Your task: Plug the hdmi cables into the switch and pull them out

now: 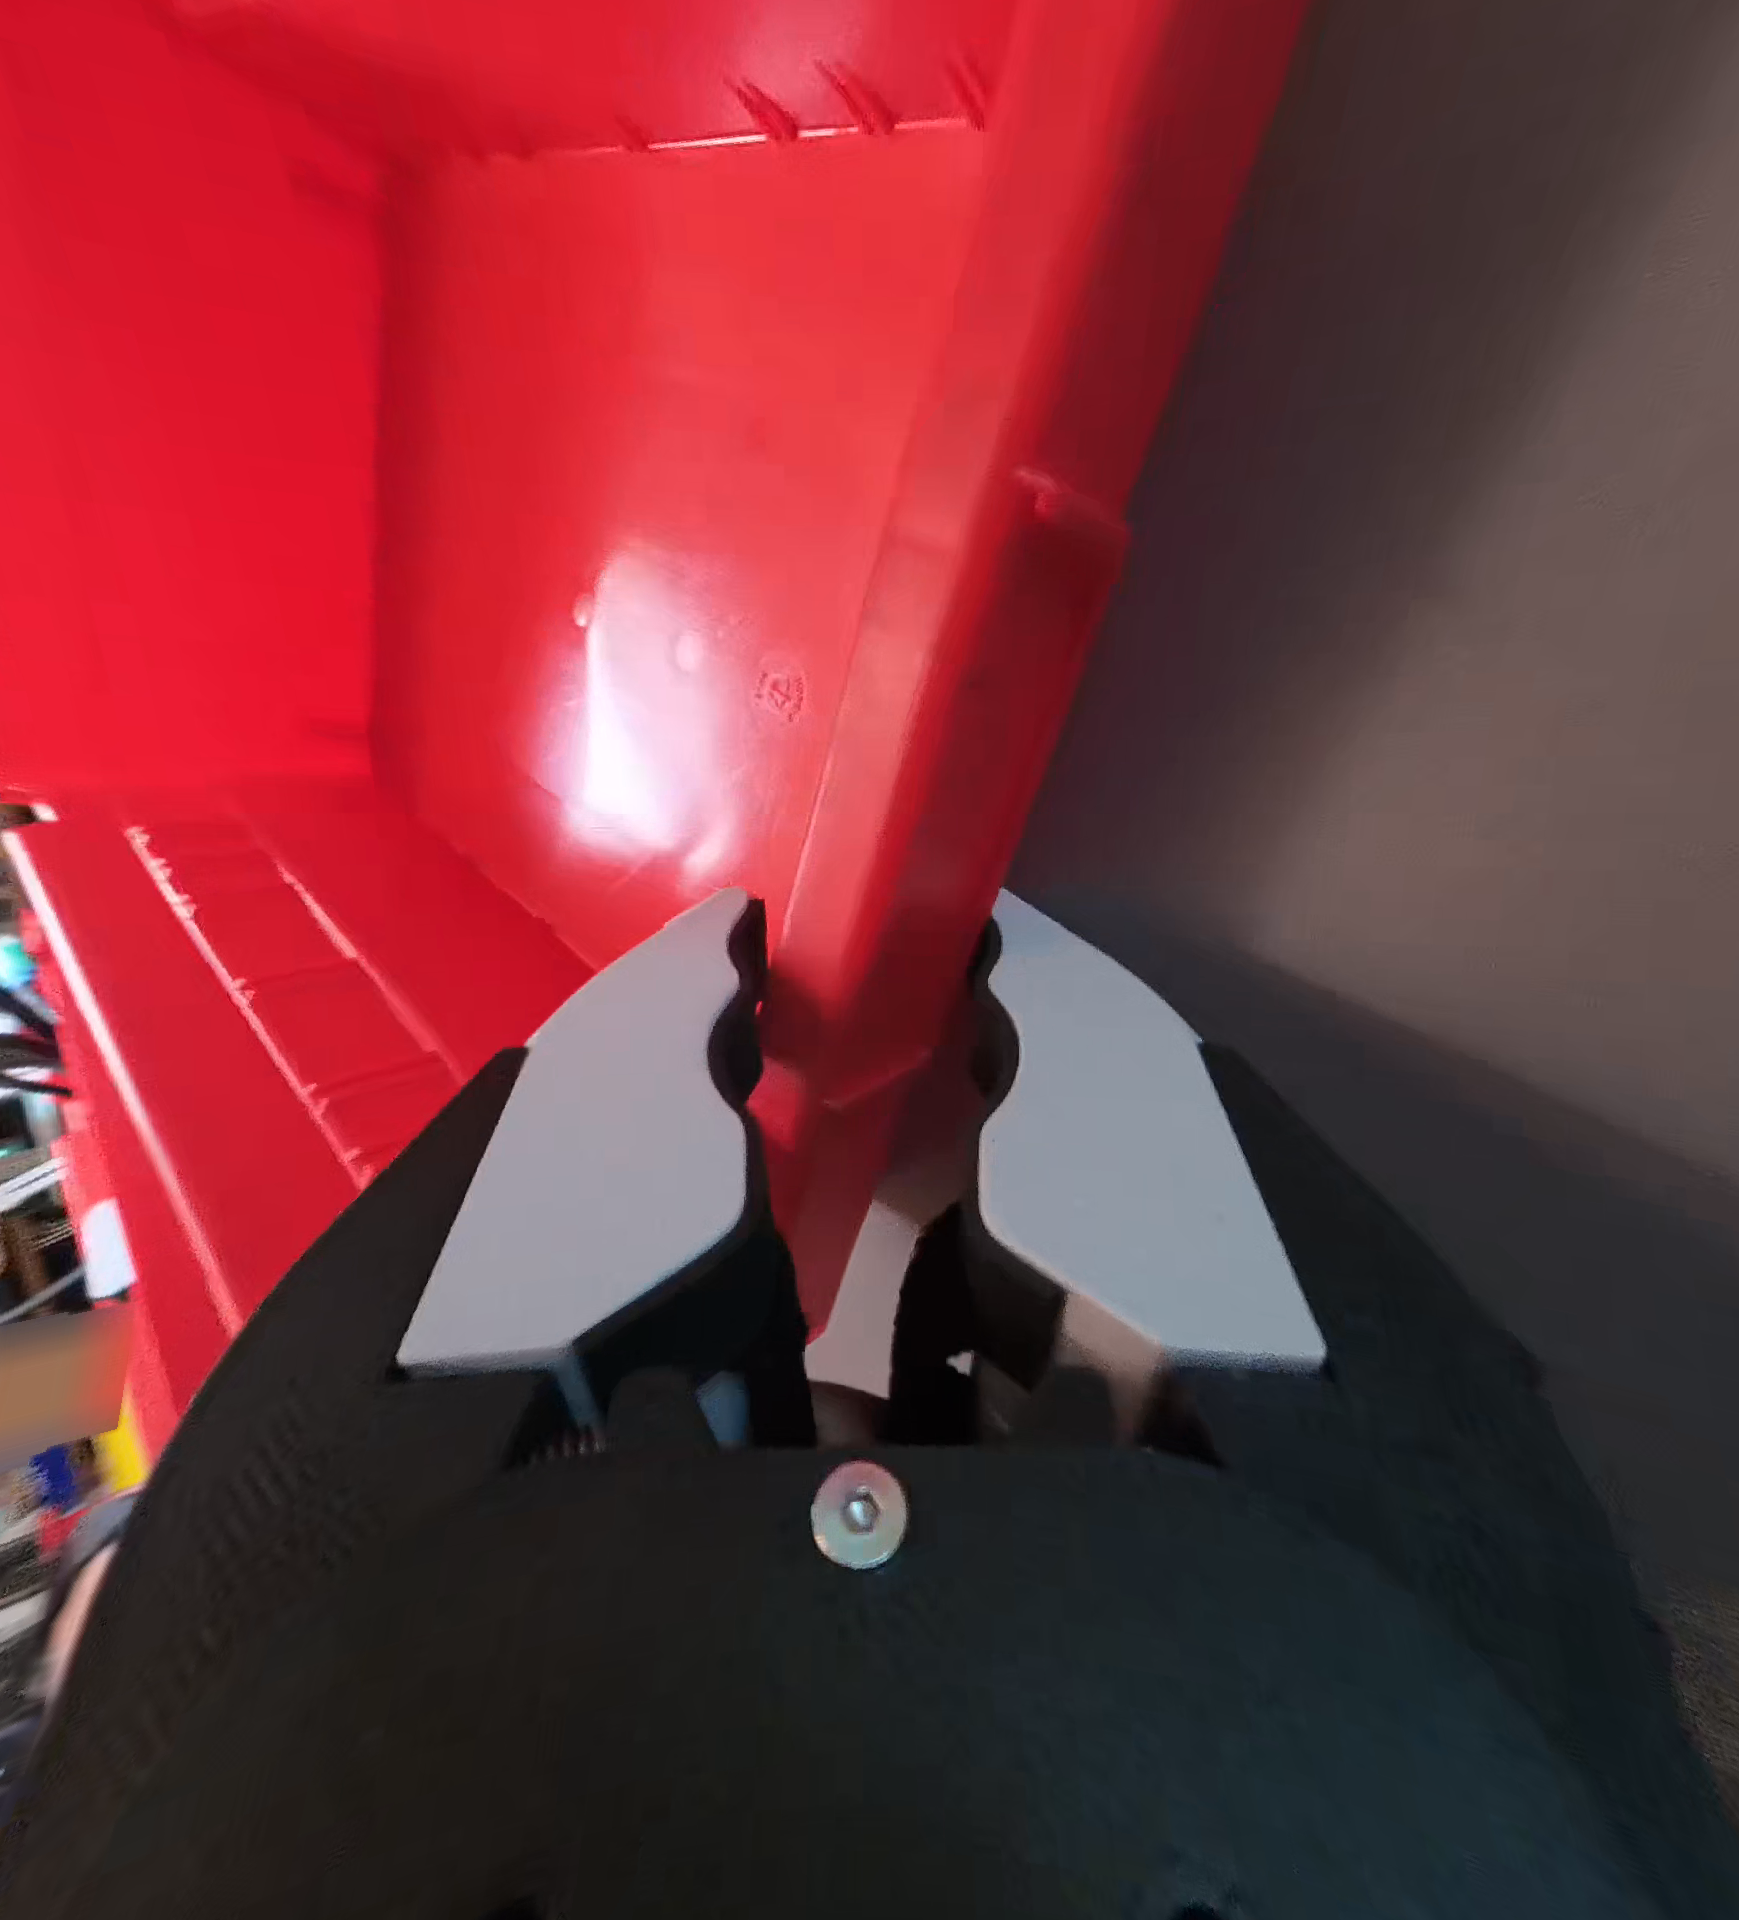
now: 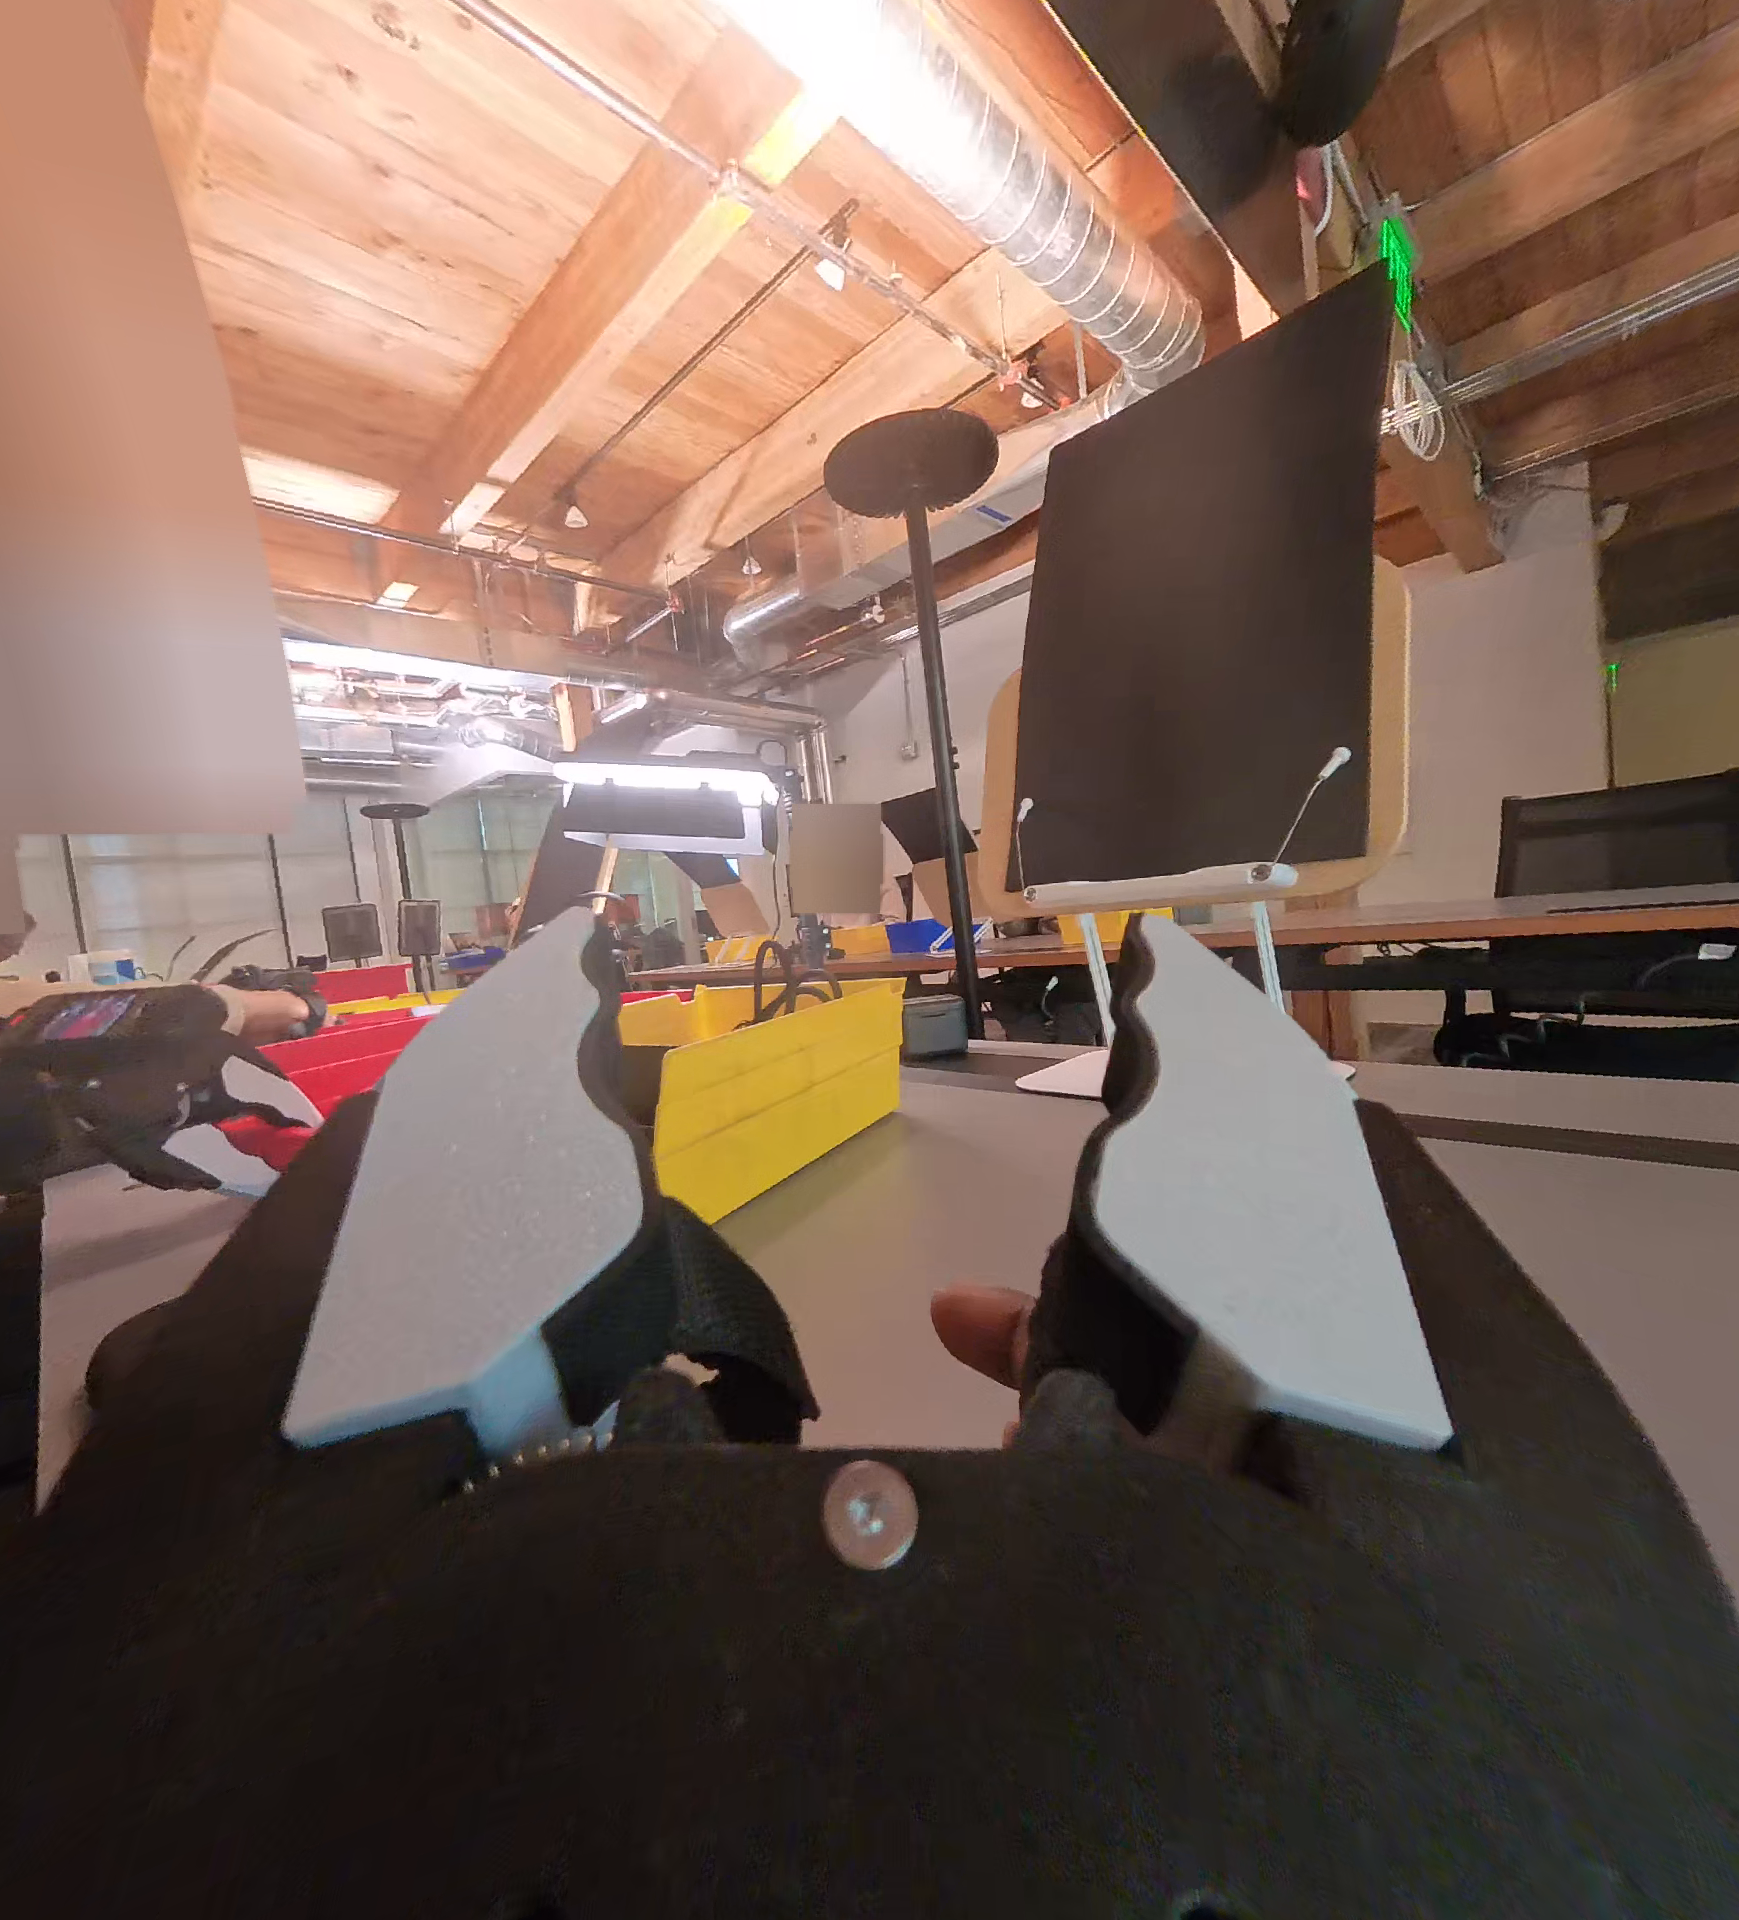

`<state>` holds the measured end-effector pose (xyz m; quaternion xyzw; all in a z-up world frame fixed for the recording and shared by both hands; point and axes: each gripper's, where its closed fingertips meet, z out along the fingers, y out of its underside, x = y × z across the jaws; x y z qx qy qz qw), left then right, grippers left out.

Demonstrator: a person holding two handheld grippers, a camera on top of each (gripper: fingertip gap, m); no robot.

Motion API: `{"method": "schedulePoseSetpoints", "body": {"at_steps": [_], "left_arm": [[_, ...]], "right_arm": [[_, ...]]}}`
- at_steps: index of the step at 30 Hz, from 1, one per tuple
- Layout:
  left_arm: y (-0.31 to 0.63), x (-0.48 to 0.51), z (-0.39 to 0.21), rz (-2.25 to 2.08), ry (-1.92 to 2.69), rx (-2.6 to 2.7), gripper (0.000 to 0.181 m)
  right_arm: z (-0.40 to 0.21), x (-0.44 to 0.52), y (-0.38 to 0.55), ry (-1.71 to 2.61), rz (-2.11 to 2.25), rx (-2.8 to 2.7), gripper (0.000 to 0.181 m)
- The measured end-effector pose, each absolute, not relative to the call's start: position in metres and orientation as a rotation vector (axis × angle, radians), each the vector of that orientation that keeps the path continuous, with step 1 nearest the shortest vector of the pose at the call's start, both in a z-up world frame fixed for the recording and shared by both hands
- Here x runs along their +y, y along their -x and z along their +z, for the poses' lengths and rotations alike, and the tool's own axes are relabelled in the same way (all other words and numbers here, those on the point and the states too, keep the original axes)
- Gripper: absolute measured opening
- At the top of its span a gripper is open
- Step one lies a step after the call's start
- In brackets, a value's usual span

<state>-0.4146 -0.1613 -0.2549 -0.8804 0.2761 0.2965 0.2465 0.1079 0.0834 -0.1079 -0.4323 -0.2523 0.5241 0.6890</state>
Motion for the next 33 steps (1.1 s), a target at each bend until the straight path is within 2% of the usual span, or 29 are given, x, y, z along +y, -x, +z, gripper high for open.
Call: {"method": "schedulePoseSetpoints", "body": {"at_steps": [10, 20, 26, 33], "left_arm": [[0.407, -0.168, -0.238, 1.429, 2.193, 0.782, 0.03], [0.382, -0.181, -0.143, 1.712, 1.967, 0.734, 0.029], [0.319, -0.144, -0.092, 1.702, 1.806, 0.766, 0.029], [0.229, -0.068, -0.072, 1.5, 1.688, 0.851, 0.029]], "right_arm": [[-0.108, 0.085, -0.109, 0.966, 1.172, -0.551, 0.087], [-0.107, 0.087, -0.111, 0.971, 1.175, -0.531, 0.082], [-0.106, 0.088, -0.113, 0.966, 1.17, -0.514, 0.082], [-0.104, 0.091, -0.119, 0.962, 1.178, -0.477, 0.08]]}}
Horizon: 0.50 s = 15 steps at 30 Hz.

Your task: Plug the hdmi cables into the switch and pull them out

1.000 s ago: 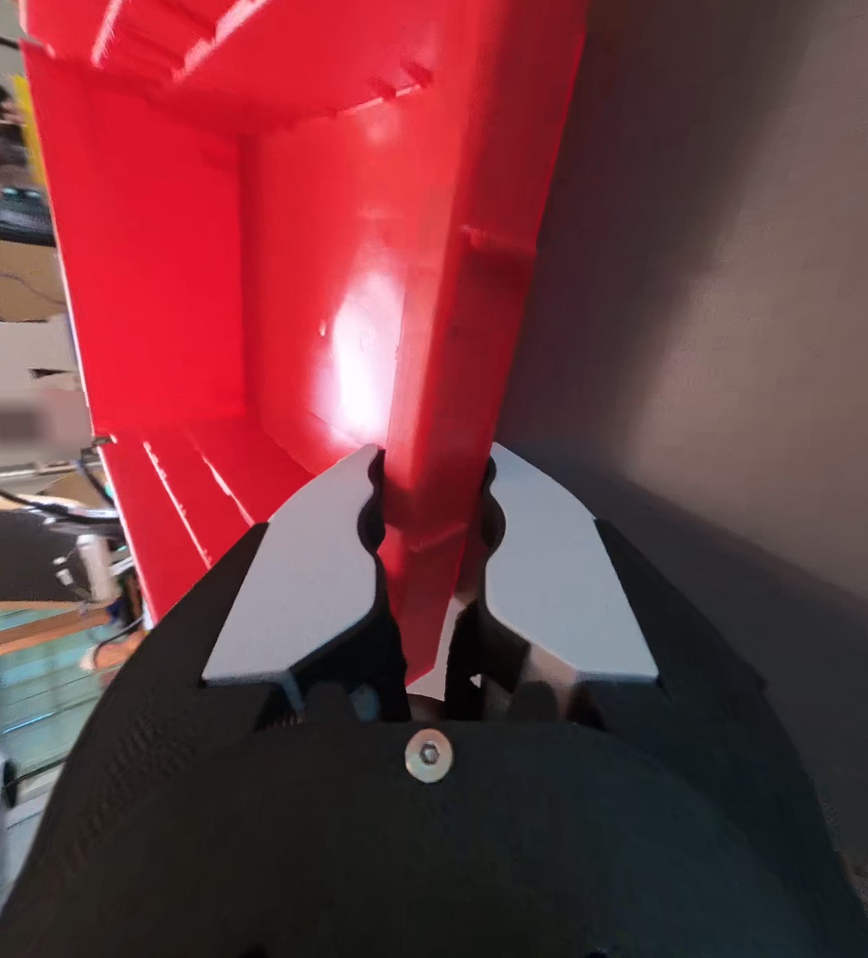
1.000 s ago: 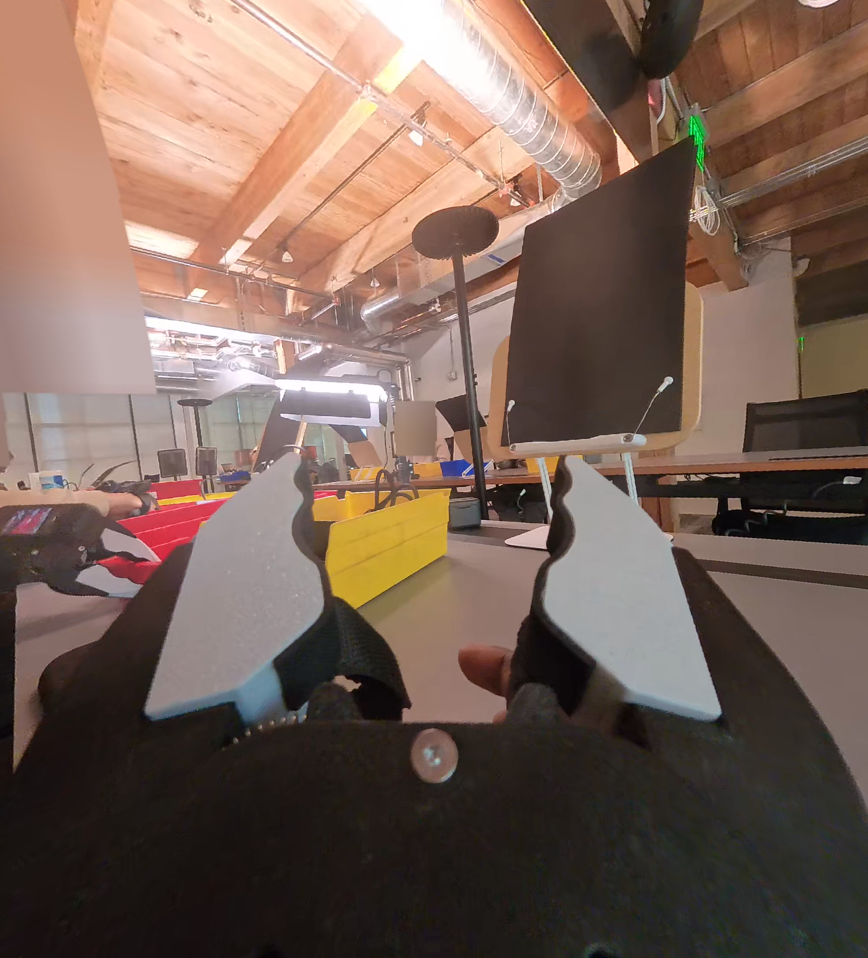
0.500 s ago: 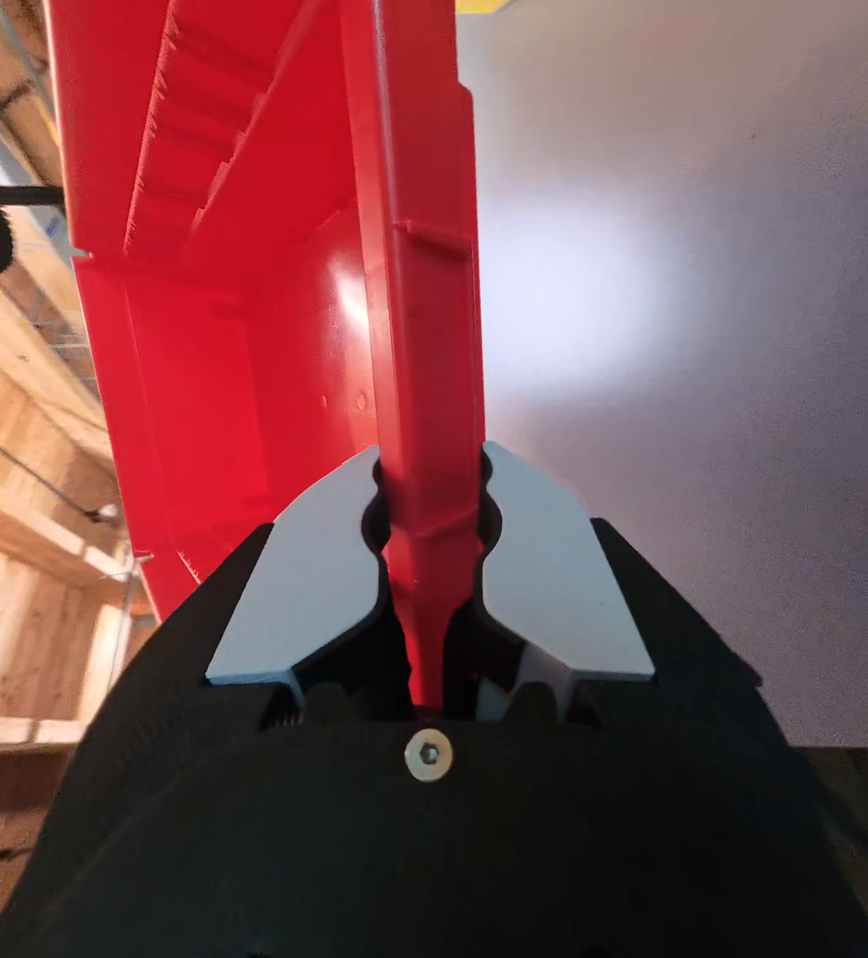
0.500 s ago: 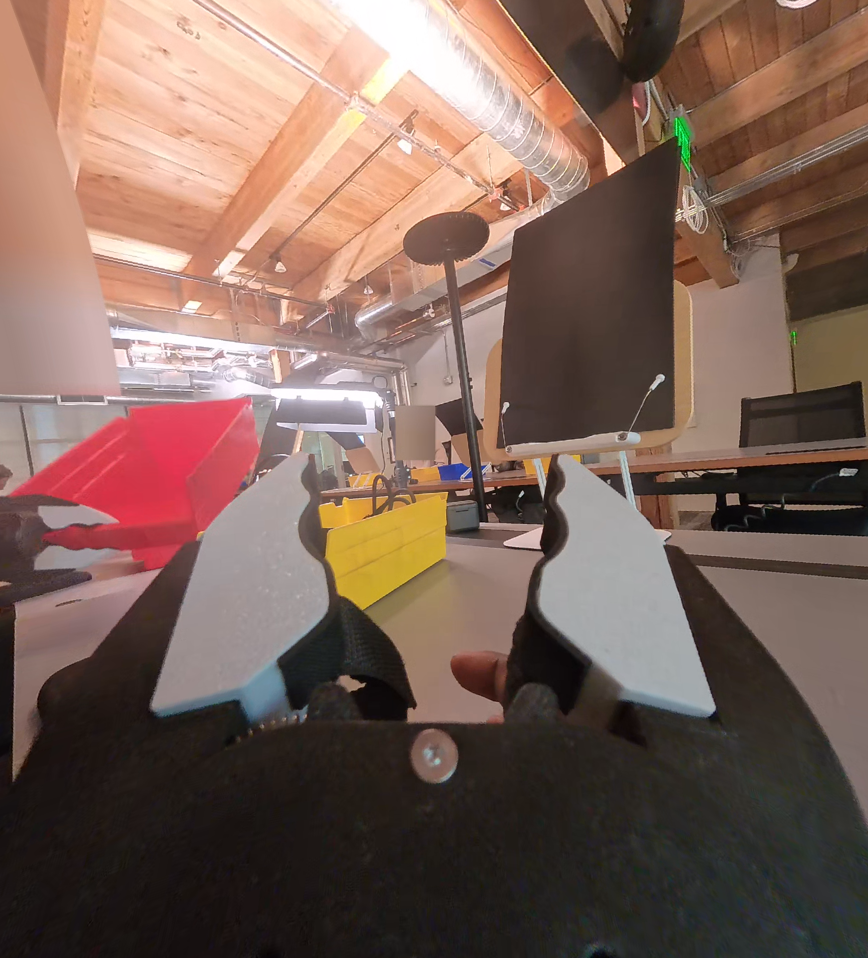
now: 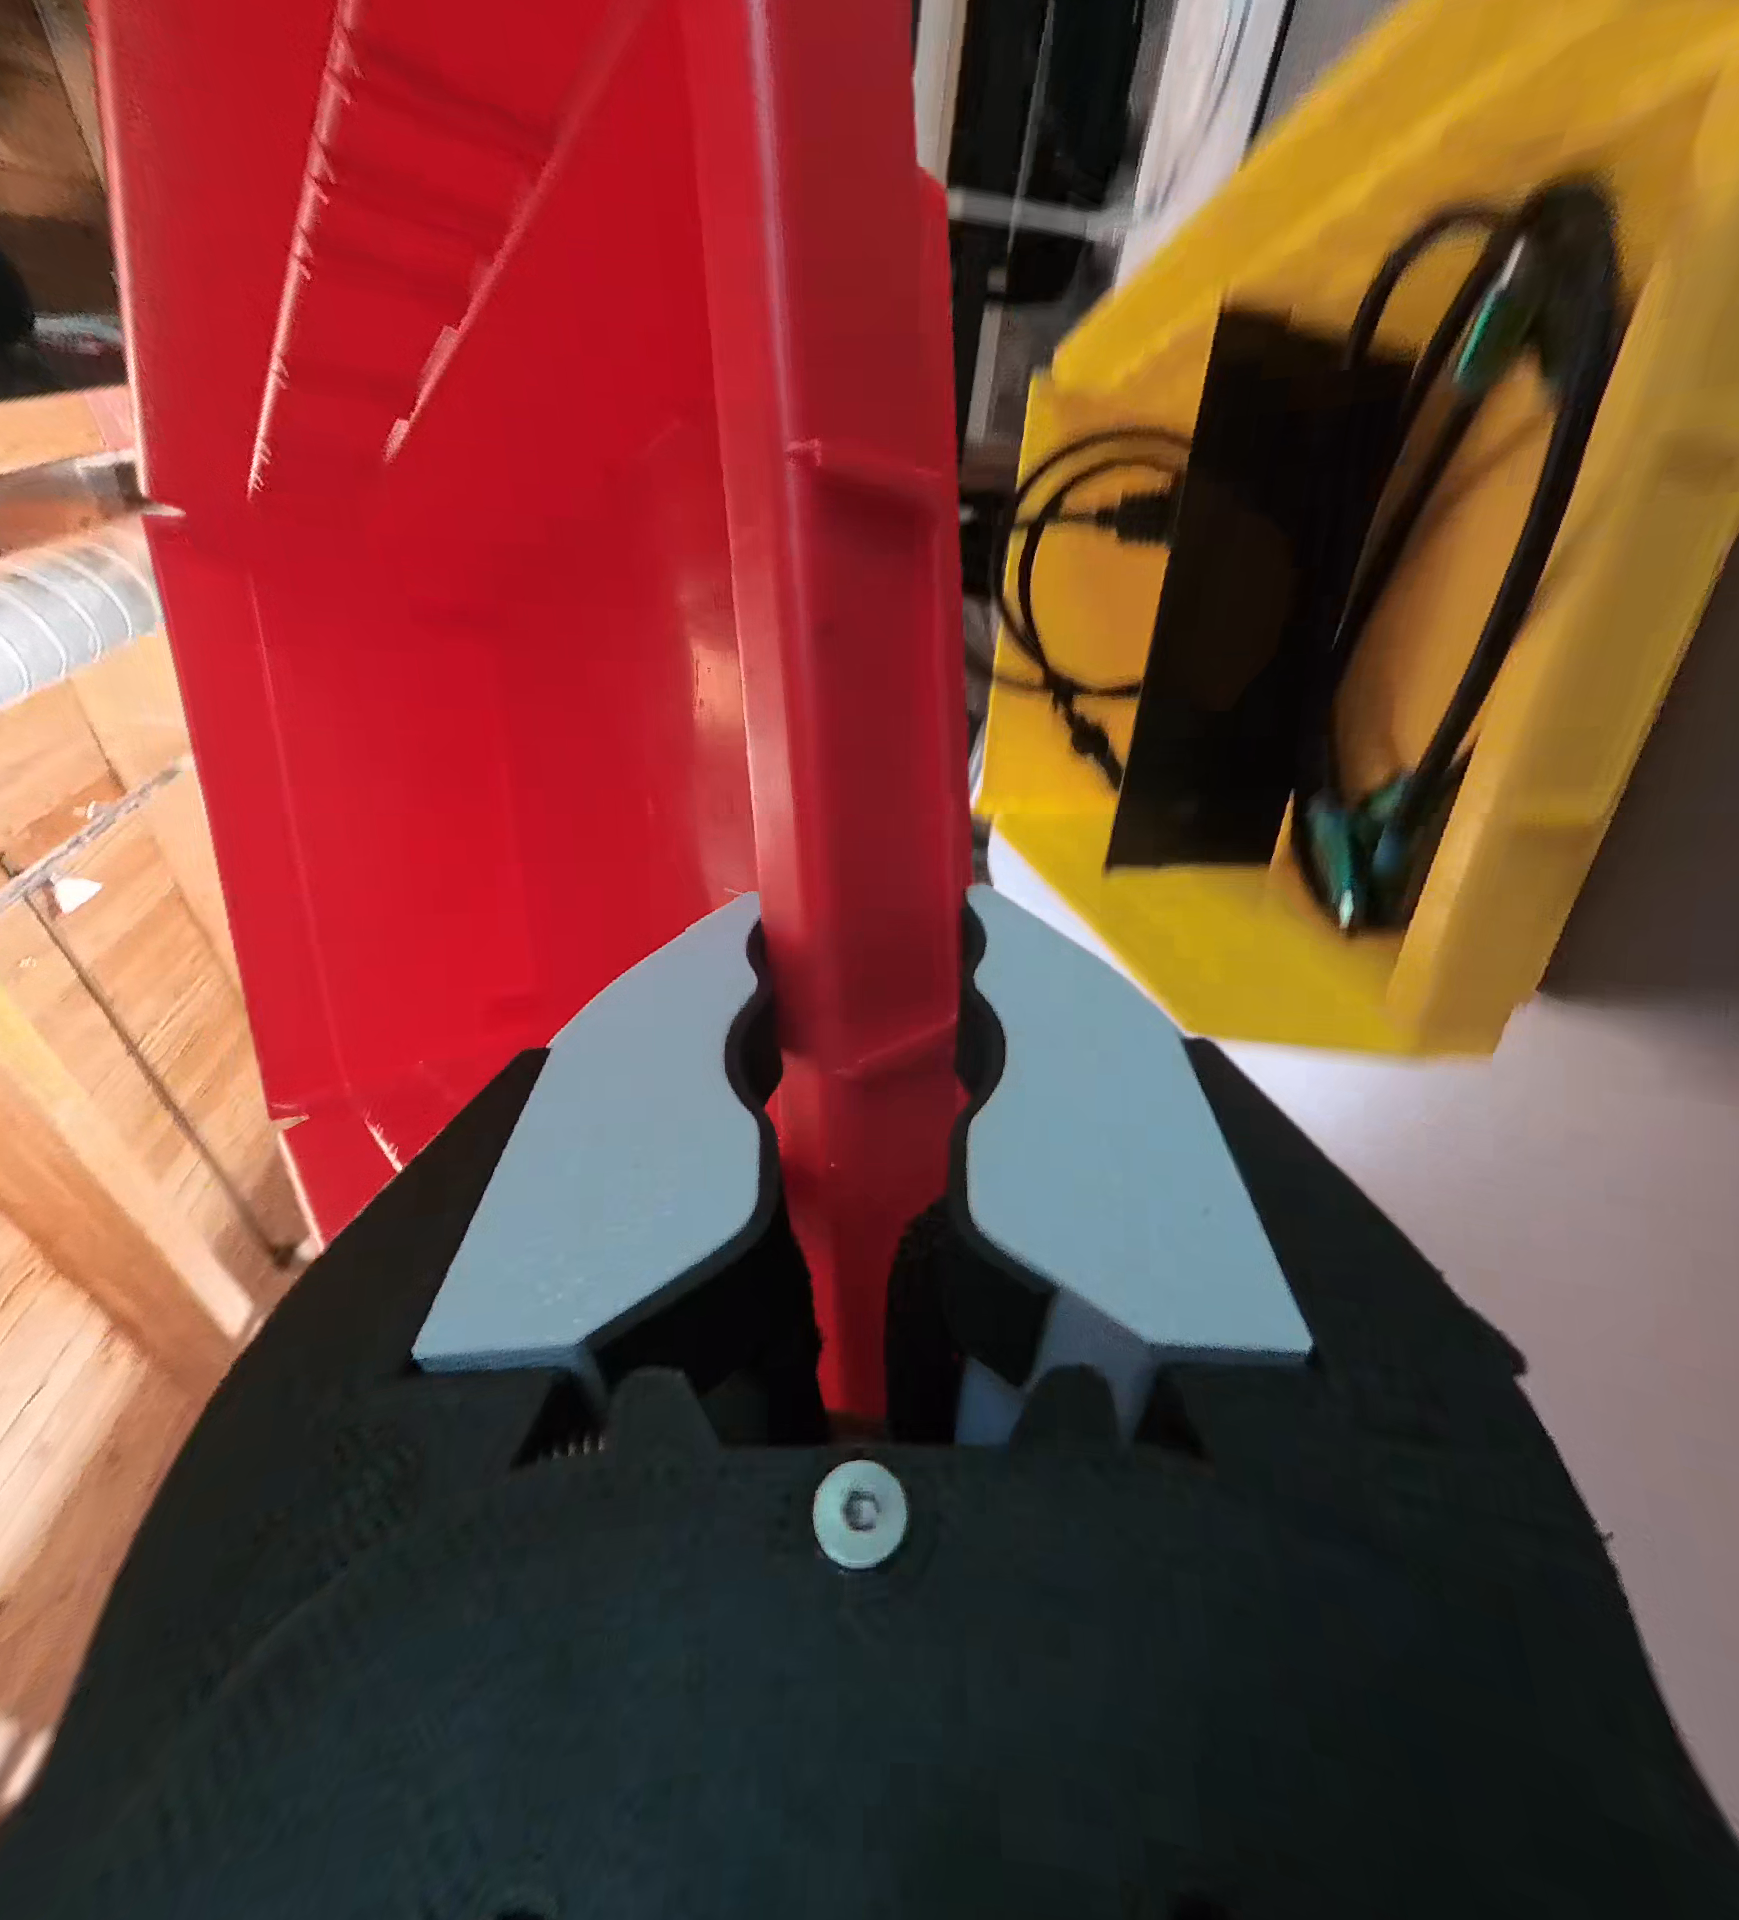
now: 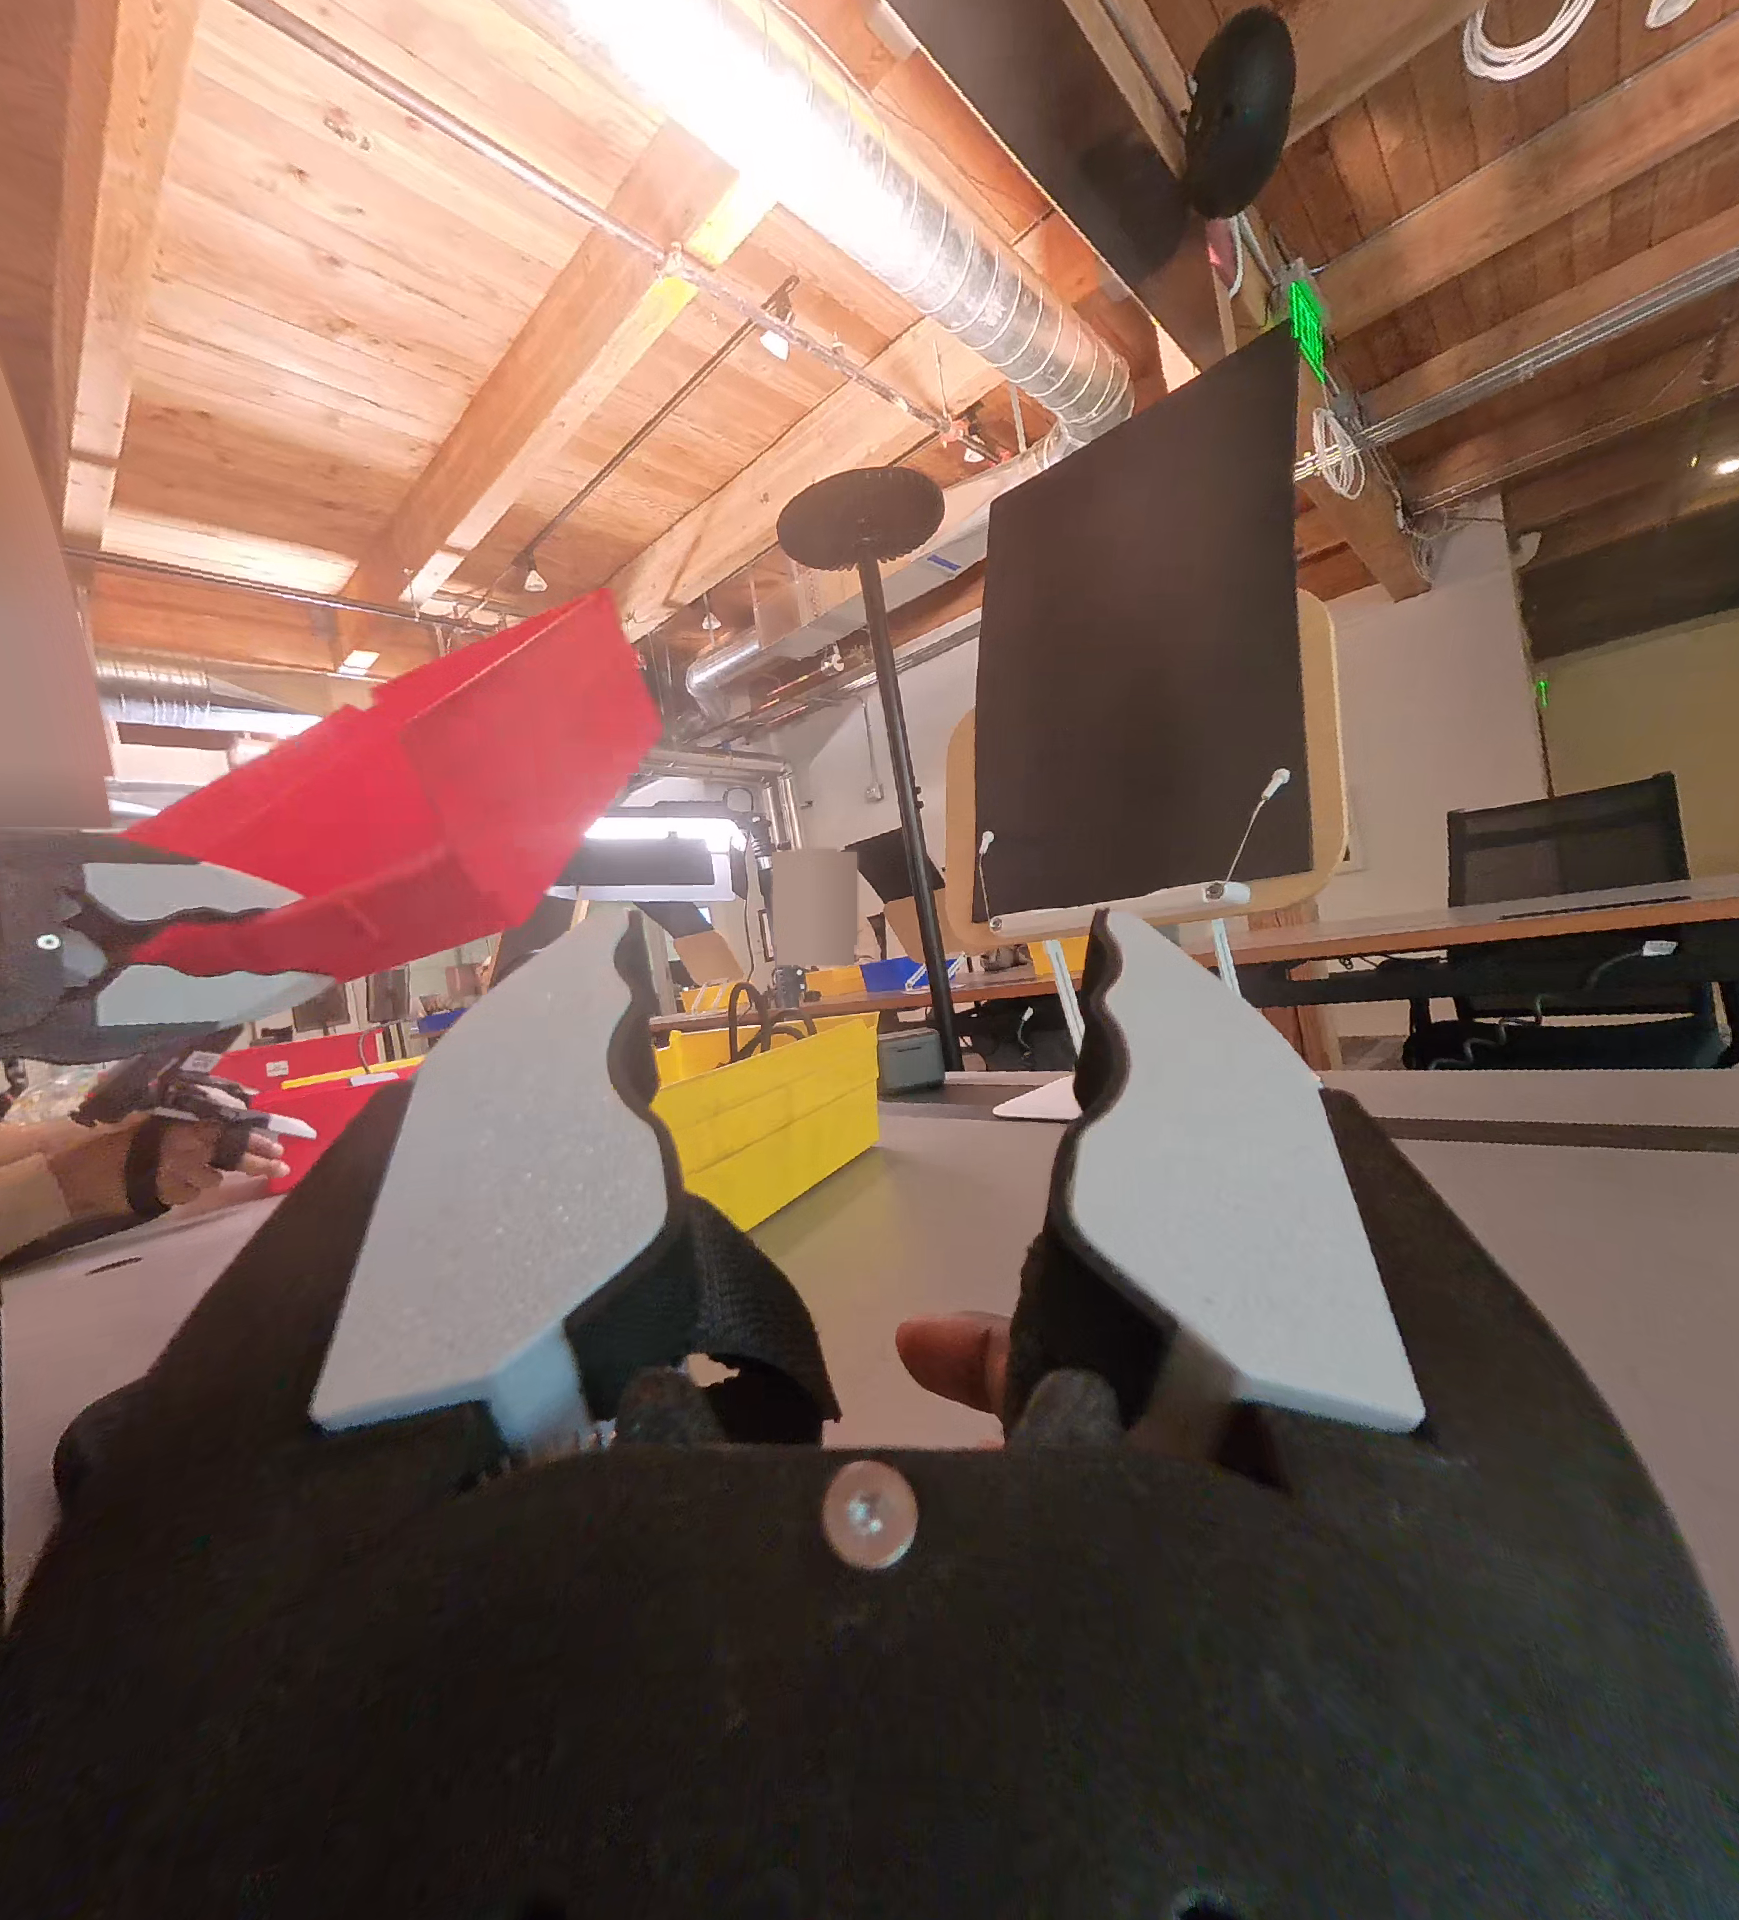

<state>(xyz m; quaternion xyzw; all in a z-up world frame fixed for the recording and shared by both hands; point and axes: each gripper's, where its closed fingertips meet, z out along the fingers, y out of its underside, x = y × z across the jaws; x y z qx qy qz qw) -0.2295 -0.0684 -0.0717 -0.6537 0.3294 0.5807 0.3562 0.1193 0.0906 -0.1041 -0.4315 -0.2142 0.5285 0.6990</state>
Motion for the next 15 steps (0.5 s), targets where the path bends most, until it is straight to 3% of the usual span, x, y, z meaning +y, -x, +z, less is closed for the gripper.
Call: {"method": "schedulePoseSetpoints", "body": {"at_steps": [7, 15], "left_arm": [[0.135, 0.006, -0.083, 1.272, 1.636, 0.99, 0.03], [0.05, 0.084, -0.138, 0.984, 1.726, 1.183, 0.03]], "right_arm": [[-0.102, 0.096, -0.129, 0.953, 1.218, -0.419, 0.079], [-0.094, 0.112, -0.164, 0.908, 1.283, -0.193, 0.081]]}}
